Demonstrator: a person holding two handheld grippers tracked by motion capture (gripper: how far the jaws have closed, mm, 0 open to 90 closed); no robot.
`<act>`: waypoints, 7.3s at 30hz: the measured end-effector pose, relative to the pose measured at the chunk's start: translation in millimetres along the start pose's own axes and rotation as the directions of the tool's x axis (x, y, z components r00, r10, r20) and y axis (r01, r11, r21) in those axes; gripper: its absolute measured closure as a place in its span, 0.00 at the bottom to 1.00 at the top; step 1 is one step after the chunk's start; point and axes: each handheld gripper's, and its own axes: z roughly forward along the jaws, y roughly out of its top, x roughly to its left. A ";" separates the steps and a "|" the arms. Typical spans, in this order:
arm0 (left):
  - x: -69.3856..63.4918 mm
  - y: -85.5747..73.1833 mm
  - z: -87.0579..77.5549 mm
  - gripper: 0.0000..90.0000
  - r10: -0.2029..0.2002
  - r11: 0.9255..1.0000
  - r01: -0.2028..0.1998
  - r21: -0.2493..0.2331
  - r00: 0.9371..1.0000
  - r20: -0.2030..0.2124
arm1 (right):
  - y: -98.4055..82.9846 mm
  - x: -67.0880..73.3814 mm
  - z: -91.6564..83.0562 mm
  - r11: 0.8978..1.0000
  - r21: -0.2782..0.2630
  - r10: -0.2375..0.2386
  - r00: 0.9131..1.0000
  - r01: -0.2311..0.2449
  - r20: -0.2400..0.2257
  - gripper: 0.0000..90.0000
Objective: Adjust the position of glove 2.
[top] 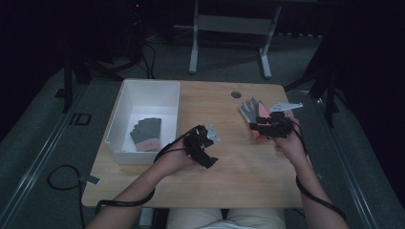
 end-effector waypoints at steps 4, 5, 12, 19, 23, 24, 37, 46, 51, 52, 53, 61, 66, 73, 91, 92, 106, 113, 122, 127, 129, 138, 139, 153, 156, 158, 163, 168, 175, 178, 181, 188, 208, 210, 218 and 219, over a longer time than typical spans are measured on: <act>-6.9 -10.5 14.7 0.14 -0.021 1.000 0.021 -0.008 1.000 0.012 | -8.5 -13.9 0.3 1.000 0.008 0.005 0.999 -0.006 0.047 0.60; -8.2 -12.4 17.2 0.13 -0.022 1.000 0.022 -0.008 1.000 0.009 | -9.8 -17.2 0.1 1.000 0.008 0.006 0.998 -0.007 0.056 0.60; -25.9 -31.7 39.4 0.10 -0.036 0.999 0.037 -0.028 0.999 0.012 | -11.0 -34.8 5.3 0.999 -0.005 0.042 0.993 -0.041 0.113 0.65; -47.7 -56.9 49.1 0.01 -0.064 0.996 0.060 -0.067 0.996 -0.059 | -3.2 -49.1 18.1 0.999 0.034 0.029 0.988 -0.034 0.151 0.69; -59.0 -69.7 49.3 0.01 -0.100 0.982 0.080 -0.171 0.988 -0.114 | 1.4 -53.9 30.1 0.998 0.066 0.003 0.986 -0.014 0.166 0.71; -60.4 -72.4 49.0 0.01 -0.113 0.977 0.087 -0.196 0.985 -0.127 | 3.1 -54.6 34.5 0.997 0.075 -0.007 0.986 -0.006 0.166 0.72; -69.7 -89.9 41.6 0.01 -0.257 0.923 0.192 -0.333 0.952 -0.165 | 15.2 -73.1 84.5 0.985 0.170 -0.030 0.978 -0.005 0.204 0.75; -66.3 -93.1 45.9 0.01 -0.248 0.932 0.191 -0.307 0.956 -0.157 | -10.6 -81.1 114.1 0.966 0.256 -0.031 0.972 -0.031 0.233 0.77; -68.8 -91.9 48.0 0.01 -0.231 0.936 0.179 -0.304 0.963 -0.142 | -14.7 -82.4 119.0 0.967 0.242 0.016 0.968 -0.079 0.249 0.86; -69.5 -91.5 48.1 0.01 -0.227 0.936 0.177 -0.304 0.964 -0.138 | -15.4 -83.1 119.3 0.967 0.231 0.050 0.965 -0.111 0.257 0.89; -70.1 -91.3 48.1 0.01 -0.225 0.936 0.175 -0.306 0.965 -0.136 | -15.8 -83.4 119.4 0.966 0.224 0.072 0.963 -0.133 0.262 0.90; -67.8 -90.8 49.5 0.01 -0.238 0.934 0.184 -0.306 0.960 -0.148 | -7.0 -79.7 110.3 0.958 0.201 0.147 0.951 -0.205 0.271 0.98; -68.3 -89.7 48.5 0.01 -0.232 0.933 0.174 -0.314 0.960 -0.158 | 2.3 -67.0 91.6 0.966 0.151 0.168 0.951 -0.212 0.258 0.98; -67.1 -88.9 48.3 0.01 -0.235 0.933 0.179 -0.313 0.960 -0.151 | 24.8 -20.8 44.6 0.981 0.049 0.169 0.955 -0.186 0.244 0.98; -62.0 -91.0 49.6 0.01 -0.244 0.928 0.188 -0.321 0.959 -0.146 | -0.6 79.4 6.0 0.955 -0.032 0.294 0.937 -0.294 0.188 0.98; -62.1 -91.2 50.7 0.01 -0.239 0.931 0.184 -0.314 0.960 -0.148 | -3.5 83.0 9.1 0.954 -0.022 0.299 0.937 -0.300 0.184 0.98; -62.5 -92.3 51.7 0.01 -0.222 0.935 0.169 -0.313 0.965 -0.141 | -34.1 90.9 63.9 0.926 0.090 0.340 0.912 -0.368 0.228 0.98; -63.1 -90.8 52.7 0.01 -0.215 0.936 0.165 -0.312 0.967 -0.133 | -39.9 94.6 90.7 0.918 0.138 0.336 0.915 -0.371 0.226 0.97; -63.2 -90.6 52.9 0.01 -0.209 0.938 0.163 -0.307 0.970 -0.124 | -44.1 95.7 98.3 0.926 0.142 0.315 0.923 -0.350 0.219 0.89; -61.9 -92.0 52.1 0.01 -0.211 0.937 0.164 -0.310 0.969 -0.125 | -36.6 96.8 80.4 0.944 0.114 0.287 0.939 -0.311 0.187 0.80; -61.5 -92.4 52.9 0.01 -0.212 0.937 0.166 -0.307 0.970 -0.123 | -31.9 94.5 66.7 0.955 0.085 0.270 0.951 -0.284 0.149 0.78; -61.7 -93.1 52.6 0.01 -0.216 0.937 0.170 -0.305 0.968 -0.125 | -33.4 40.8 9.9 0.983 0.018 0.177 0.967 -0.183 0.181 0.73; -61.8 -93.1 53.0 0.01 -0.221 0.935 0.174 -0.309 0.967 -0.124 | -34.9 32.2 4.2 0.984 0.016 0.173 0.963 -0.180 0.206 0.73; -60.3 -94.9 53.8 0.01 -0.223 0.935 0.177 -0.309 0.967 -0.121 | -62.2 -67.8 -37.7 0.975 -0.022 0.213 0.898 -0.222 0.385 0.72; -59.5 -95.8 53.6 0.01 -0.230 0.933 0.184 -0.310 0.966 -0.119 | -67.2 -80.8 -34.1 0.976 0.004 0.197 0.889 -0.218 0.414 0.71; -59.5 -95.9 53.7 0.01 -0.231 0.933 0.184 -0.308 0.965 -0.122 | -69.1 -87.7 -31.3 0.976 0.013 0.192 0.886 -0.217 0.422 0.71; -59.4 -95.8 54.2 0.01 -0.228 0.935 0.182 -0.304 0.966 -0.122 | -72.8 -100.1 -18.6 0.976 0.048 0.175 0.891 -0.214 0.420 0.70; -59.4 -96.3 54.3 0.01 -0.226 0.936 0.181 -0.302 0.966 -0.124 | -79.2 -106.8 -8.4 0.971 0.086 0.165 0.885 -0.223 0.435 0.71; -59.8 -95.8 54.8 0.01 -0.220 0.939 0.174 -0.298 0.967 -0.127 | -90.3 -110.7 5.8 0.968 0.126 0.142 0.885 -0.218 0.443 0.74; -60.0 -95.6 54.8 0.01 -0.216 0.940 0.170 -0.297 0.968 -0.128 | -93.6 -109.3 11.3 0.967 0.146 0.117 0.876 -0.207 0.468 0.83; -60.5 -95.6 55.3 0.01 -0.213 0.940 0.168 -0.296 0.969 -0.127 | -94.8 -109.9 14.1 0.961 0.149 0.135 0.866 -0.232 0.481 0.91; -59.3 -96.0 55.2 0.01 -0.213 0.942 0.167 -0.291 0.968 -0.132 | -85.3 -107.3 12.2 0.945 0.144 0.183 0.842 -0.292 0.507 0.98; -60.6 -95.4 55.6 0.01 -0.210 0.944 0.163 -0.288 0.968 -0.140 | -59.5 -3.4 -42.0 0.942 -0.041 0.309 0.813 -0.333 0.493 0.99; -60.5 -95.1 55.8 0.01 -0.207 0.944 0.160 -0.288 0.968 -0.143 | -60.7 4.5 -44.5 0.939 -0.052 0.323 0.814 -0.341 0.483 0.99; -59.7 -95.7 53.3 0.01 -0.208 0.941 0.157 -0.300 0.967 -0.146 | -70.8 18.6 -38.6 0.926 -0.062 0.357 0.808 -0.373 0.468 0.99; -59.7 -95.7 53.3 0.01 -0.208 0.941 0.157 -0.300 0.967 -0.146 | -73.0 19.1 -36.6 0.923 -0.058 0.361 0.807 -0.379 0.467 0.99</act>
